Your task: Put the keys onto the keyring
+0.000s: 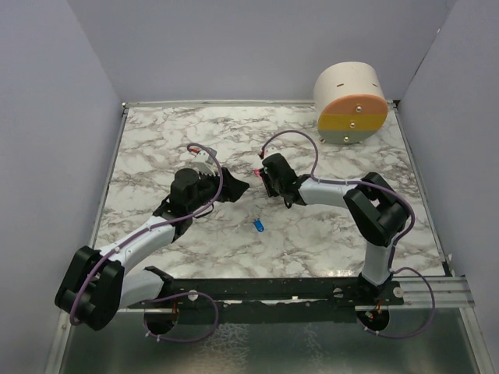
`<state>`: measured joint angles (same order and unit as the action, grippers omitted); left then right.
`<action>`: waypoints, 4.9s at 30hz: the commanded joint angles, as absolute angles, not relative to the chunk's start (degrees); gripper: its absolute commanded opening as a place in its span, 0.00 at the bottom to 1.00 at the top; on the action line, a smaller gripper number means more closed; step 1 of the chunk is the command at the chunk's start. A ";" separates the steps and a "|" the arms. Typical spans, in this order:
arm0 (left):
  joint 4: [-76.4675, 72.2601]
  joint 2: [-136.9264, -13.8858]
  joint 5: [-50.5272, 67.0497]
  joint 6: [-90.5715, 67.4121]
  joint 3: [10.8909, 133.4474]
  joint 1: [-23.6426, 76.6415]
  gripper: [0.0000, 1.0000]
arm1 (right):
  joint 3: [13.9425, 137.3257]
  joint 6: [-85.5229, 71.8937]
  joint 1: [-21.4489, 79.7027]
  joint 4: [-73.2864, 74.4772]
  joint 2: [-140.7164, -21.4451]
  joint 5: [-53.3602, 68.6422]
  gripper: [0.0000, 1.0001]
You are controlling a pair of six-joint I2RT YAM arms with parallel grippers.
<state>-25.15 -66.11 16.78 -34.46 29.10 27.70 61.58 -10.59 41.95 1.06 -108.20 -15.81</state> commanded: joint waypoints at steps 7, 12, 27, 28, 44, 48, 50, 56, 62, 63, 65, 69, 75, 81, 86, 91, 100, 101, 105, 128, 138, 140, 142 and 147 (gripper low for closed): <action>-25.90 -67.85 15.50 -33.60 29.22 27.34 0.67 | 61.77 -9.52 41.78 -0.09 -100.11 -16.68 0.06; -26.09 -68.64 15.35 -33.46 29.27 27.34 0.67 | 62.50 -9.47 41.84 3.14 -93.82 -14.54 0.06; -26.35 -64.43 11.94 -26.81 27.74 27.34 0.61 | 64.19 -11.49 41.82 13.81 -80.60 -7.49 0.06; -26.37 -64.06 11.83 -26.54 27.58 27.35 0.61 | 64.05 -11.59 41.82 14.21 -80.07 -7.40 0.06; -32.48 -64.60 14.48 -22.50 26.36 28.48 0.60 | 63.04 -11.54 41.84 17.03 -76.65 -5.49 0.06; -34.46 -65.70 14.14 -20.97 26.41 29.92 0.59 | 63.01 -11.49 41.84 17.27 -76.39 -4.89 0.04; -35.18 -66.47 13.50 -19.92 26.72 30.78 0.58 | 63.02 -11.51 41.84 17.40 -76.35 -4.46 0.04; -37.40 -69.60 9.05 -16.44 27.78 34.45 0.58 | 63.00 -11.49 41.88 18.01 -76.16 -3.45 0.03; -43.57 -73.66 5.55 -14.80 27.61 35.73 0.57 | 62.20 -11.63 41.92 18.01 -74.80 -1.56 0.02; -44.79 -74.19 5.09 -14.65 27.46 35.77 0.56 | 61.94 -11.68 41.97 17.90 -74.53 -1.11 0.02; -47.91 -75.16 4.45 -14.36 26.95 35.87 0.55 | 61.48 -11.86 42.01 17.83 -73.92 -0.12 0.02; -52.63 -76.41 3.35 -13.85 26.51 35.99 0.55 | 60.59 -11.91 42.09 17.89 -72.97 0.70 0.01; -56.91 -78.76 5.00 -11.65 27.69 36.64 0.54 | 59.77 -11.97 42.16 17.97 -72.26 1.27 0.01; -59.02 -81.85 7.43 -10.33 28.90 37.69 0.54 | 59.56 -11.93 42.28 18.10 -71.78 1.27 0.01; -61.41 -83.44 8.28 -10.22 28.94 38.22 0.53 | 59.16 -11.89 42.28 17.93 -71.54 1.24 0.01; -62.84 -84.51 8.08 -9.90 29.15 38.42 0.47 | 58.90 -12.02 42.34 18.01 -71.15 1.49 0.01; -64.43 -86.17 9.49 -9.84 29.62 38.63 0.26 | 58.46 -12.07 42.30 18.37 -69.81 1.18 0.01; -64.62 -86.28 9.49 -9.84 29.69 38.59 0.26 | 58.45 -12.08 42.36 18.37 -69.71 1.27 0.01; -64.96 -86.80 9.84 -10.00 29.93 38.67 0.31 | 58.30 -12.11 42.32 18.46 -69.43 1.39 0.01; -65.52 -87.33 11.67 -10.74 30.08 38.76 0.00 | 58.46 -12.10 42.36 19.02 -69.00 1.37 0.01; -62.44 -88.32 14.03 -11.24 31.97 38.85 0.00 | 60.24 -11.02 42.44 19.07 -69.71 6.35 0.01; -61.80 -88.62 14.67 -11.33 32.44 38.85 0.00 | 60.76 -10.85 42.52 19.41 -69.95 6.79 0.01; -61.20 -88.90 15.37 -11.51 32.96 38.85 0.00 | 61.43 -10.81 42.66 19.76 -70.05 7.02 0.01; -60.50 -89.52 16.97 -12.04 33.56 39.01 0.00 | 62.52 -11.07 42.80 19.40 -69.52 6.85 0.01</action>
